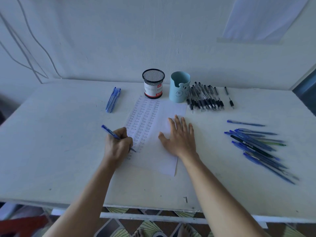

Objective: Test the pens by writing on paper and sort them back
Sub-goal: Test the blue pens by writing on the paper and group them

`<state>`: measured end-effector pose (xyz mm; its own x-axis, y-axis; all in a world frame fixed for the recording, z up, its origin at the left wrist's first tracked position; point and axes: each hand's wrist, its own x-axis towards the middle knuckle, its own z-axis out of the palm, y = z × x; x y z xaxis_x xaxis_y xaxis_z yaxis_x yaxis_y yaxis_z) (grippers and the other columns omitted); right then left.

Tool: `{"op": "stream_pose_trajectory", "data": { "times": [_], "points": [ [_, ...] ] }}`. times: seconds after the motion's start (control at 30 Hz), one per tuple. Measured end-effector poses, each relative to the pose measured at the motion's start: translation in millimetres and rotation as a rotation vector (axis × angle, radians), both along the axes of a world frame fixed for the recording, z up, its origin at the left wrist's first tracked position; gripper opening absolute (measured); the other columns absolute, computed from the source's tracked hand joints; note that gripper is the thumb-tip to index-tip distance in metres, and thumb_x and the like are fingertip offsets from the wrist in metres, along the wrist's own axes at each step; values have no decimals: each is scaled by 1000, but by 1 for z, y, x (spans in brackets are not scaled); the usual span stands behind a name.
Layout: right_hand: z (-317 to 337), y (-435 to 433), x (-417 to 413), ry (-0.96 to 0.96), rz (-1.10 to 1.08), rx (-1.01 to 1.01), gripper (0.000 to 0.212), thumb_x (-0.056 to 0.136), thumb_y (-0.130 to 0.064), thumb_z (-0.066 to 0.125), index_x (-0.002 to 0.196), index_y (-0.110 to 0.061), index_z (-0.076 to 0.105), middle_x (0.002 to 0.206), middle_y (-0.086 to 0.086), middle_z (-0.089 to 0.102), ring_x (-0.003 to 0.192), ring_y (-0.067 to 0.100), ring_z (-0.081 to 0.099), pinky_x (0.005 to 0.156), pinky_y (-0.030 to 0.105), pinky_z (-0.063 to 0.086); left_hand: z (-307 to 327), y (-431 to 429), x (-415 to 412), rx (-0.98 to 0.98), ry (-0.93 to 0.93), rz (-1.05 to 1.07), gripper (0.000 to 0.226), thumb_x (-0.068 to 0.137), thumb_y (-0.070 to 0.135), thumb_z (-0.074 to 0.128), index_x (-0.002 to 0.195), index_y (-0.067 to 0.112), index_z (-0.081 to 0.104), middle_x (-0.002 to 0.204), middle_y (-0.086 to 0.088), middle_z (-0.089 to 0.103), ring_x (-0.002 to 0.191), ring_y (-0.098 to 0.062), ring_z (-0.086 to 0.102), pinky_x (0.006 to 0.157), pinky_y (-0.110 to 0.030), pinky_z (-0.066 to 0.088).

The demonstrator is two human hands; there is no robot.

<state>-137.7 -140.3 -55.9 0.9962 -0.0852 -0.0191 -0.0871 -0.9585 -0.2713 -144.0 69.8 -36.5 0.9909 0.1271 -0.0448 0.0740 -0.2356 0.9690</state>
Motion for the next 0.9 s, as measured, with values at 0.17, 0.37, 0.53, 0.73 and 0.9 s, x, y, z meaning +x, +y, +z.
{"op": "stream_pose_trajectory", "data": {
  "times": [0.17, 0.37, 0.53, 0.73, 0.9],
  "points": [
    [-1, 0, 0, -2, 0, 5, 74, 95, -60, 34, 157, -24, 15, 167, 2, 3, 153, 22, -4, 122, 48, -5, -1, 1, 1, 147, -37, -38, 25, 48, 8, 49, 55, 12, 26, 51, 4, 24, 54, -17, 25, 51, -29, 20],
    [-1, 0, 1, 7, -5, 0, 74, 96, -61, 34, 157, -25, 15, 167, 2, 2, 153, 21, -4, 122, 47, -5, -1, 1, -1, 190, -58, -60, 26, 49, 7, 48, 57, 13, 23, 53, 4, 21, 53, -13, 21, 46, -28, 17],
    [-2, 0, 1, 6, -7, -3, 74, 96, -61, 35, 157, -25, 15, 167, 1, 2, 153, 21, -4, 122, 47, -6, -4, 1, 0, 233, -47, -79, 29, 55, 2, 49, 59, 14, 22, 55, 5, 19, 55, -13, 18, 49, -28, 13],
    [-2, -1, 1, 16, -4, -9, 74, 96, -61, 33, 158, -25, 14, 167, 2, 1, 153, 22, -5, 122, 47, -6, -6, 2, 2, 214, -69, -77, 28, 51, 6, 48, 60, 12, 22, 56, 5, 18, 57, -14, 18, 53, -30, 13],
    [-2, 0, 1, 13, -5, -6, 74, 96, -60, 34, 157, -24, 14, 167, 2, 2, 153, 22, -5, 122, 48, -6, -7, 2, 3, 217, -69, -79, 28, 51, 7, 48, 60, 13, 22, 55, 6, 19, 57, -16, 20, 54, -30, 15]
  ]
}}
